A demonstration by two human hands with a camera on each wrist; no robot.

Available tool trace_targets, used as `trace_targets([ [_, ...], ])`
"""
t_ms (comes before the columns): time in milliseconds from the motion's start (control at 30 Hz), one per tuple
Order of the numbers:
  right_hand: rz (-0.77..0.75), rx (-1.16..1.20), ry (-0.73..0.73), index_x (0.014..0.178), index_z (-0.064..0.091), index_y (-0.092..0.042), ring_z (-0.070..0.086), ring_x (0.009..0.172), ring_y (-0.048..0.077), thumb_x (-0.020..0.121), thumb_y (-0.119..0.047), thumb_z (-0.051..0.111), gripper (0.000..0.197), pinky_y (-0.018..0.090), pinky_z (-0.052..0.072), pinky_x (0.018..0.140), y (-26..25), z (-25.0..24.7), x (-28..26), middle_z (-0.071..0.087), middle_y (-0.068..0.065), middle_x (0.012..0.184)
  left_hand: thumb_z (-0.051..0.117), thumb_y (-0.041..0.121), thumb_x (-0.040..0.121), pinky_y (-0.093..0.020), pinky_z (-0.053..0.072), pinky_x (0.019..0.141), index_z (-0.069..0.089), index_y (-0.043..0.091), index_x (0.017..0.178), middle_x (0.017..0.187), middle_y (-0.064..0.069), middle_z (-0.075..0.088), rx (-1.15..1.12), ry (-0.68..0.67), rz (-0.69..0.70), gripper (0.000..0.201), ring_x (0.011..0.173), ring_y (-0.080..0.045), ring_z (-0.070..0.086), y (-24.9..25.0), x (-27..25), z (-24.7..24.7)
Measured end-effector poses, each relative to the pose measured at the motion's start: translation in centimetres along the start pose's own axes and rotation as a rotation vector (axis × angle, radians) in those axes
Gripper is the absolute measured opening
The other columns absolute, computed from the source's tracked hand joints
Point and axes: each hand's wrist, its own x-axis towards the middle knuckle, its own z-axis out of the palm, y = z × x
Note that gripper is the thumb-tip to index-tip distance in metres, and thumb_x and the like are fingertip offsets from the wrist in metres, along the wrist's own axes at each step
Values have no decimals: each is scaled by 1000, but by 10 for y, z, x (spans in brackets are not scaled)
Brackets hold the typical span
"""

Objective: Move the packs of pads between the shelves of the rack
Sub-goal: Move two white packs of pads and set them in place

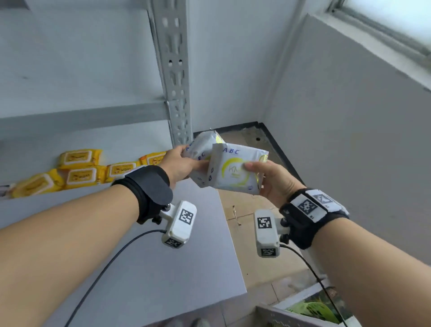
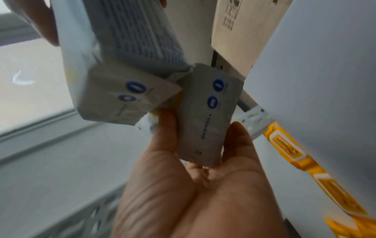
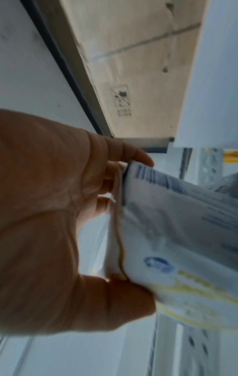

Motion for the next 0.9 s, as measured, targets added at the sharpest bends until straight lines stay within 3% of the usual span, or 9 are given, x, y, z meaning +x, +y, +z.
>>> trace_targets([
  [67, -26, 56, -24, 122, 61, -7, 63, 110, 33, 79, -19, 66, 45, 46, 49, 97, -20, 28, -14, 67, 14, 118, 87, 21, 62, -28, 55, 72, 56, 15, 124, 115, -4, 67, -68, 37, 6, 70, 95, -19, 65, 17, -26, -29],
  [167, -71, 105, -81, 118, 64, -8, 66, 92, 25, 81, -24, 64, 40, 33, 53, 81, -52, 75, -33, 69, 12, 115, 82, 20, 69, -27, 53, 68, 57, 16, 123, 111, -4, 69, -152, 128, 32, 59, 90, -19, 67, 43, -65, -76],
  [233, -103, 130, -125, 116, 65, -10, 66, 88, 22, 81, -26, 64, 38, 32, 51, 83, -72, 106, -44, 69, 11, 113, 78, 18, 73, -29, 53, 72, 58, 16, 121, 107, -4, 70, -203, 197, 67, 52, 88, -19, 67, 61, -90, -108],
  [333, -150, 157, -208, 119, 63, -8, 64, 98, 26, 82, -30, 64, 43, 36, 48, 90, -101, 156, -58, 68, 12, 116, 79, 20, 72, -31, 52, 73, 62, 15, 115, 103, -7, 70, -256, 285, 125, 47, 89, -22, 66, 87, -129, -158],
  [433, -188, 169, -308, 121, 62, -10, 64, 92, 22, 83, -34, 63, 45, 29, 48, 80, -121, 206, -72, 68, 11, 115, 80, 27, 69, -30, 50, 70, 65, 15, 109, 101, -10, 69, -309, 356, 162, 45, 88, -24, 65, 106, -165, -206],
  [567, -231, 144, -442, 99, 67, -19, 69, 66, 10, 81, -40, 61, 29, 18, 50, 51, -139, 269, -90, 74, 0, 87, 79, 36, 68, -30, 49, 71, 65, 16, 108, 99, -9, 67, -336, 439, 197, 47, 89, -25, 63, 113, -203, -263],
  [700, -306, 123, -472, 101, 68, -18, 68, 77, 14, 66, -46, 65, 45, 22, 51, 62, -149, 333, -105, 73, 3, 95, 77, 36, 72, -31, 47, 78, 64, 17, 105, 100, -9, 67, -337, 468, 237, 40, 91, -25, 61, 116, -228, -318],
  [800, -346, 124, -451, 105, 67, -17, 64, 87, 19, 66, -46, 65, 49, 27, 44, 73, -149, 383, -113, 70, 7, 105, 77, 35, 73, -30, 48, 79, 61, 14, 113, 101, -10, 66, -339, 466, 259, 47, 90, -24, 61, 116, -239, -365],
  [900, -365, 134, -407, 103, 68, -18, 65, 84, 17, 66, -47, 65, 47, 26, 45, 72, -142, 431, -115, 71, 6, 103, 77, 32, 74, -30, 50, 77, 61, 12, 115, 104, -11, 68, -303, 423, 259, 48, 90, -23, 62, 114, -245, -415],
])
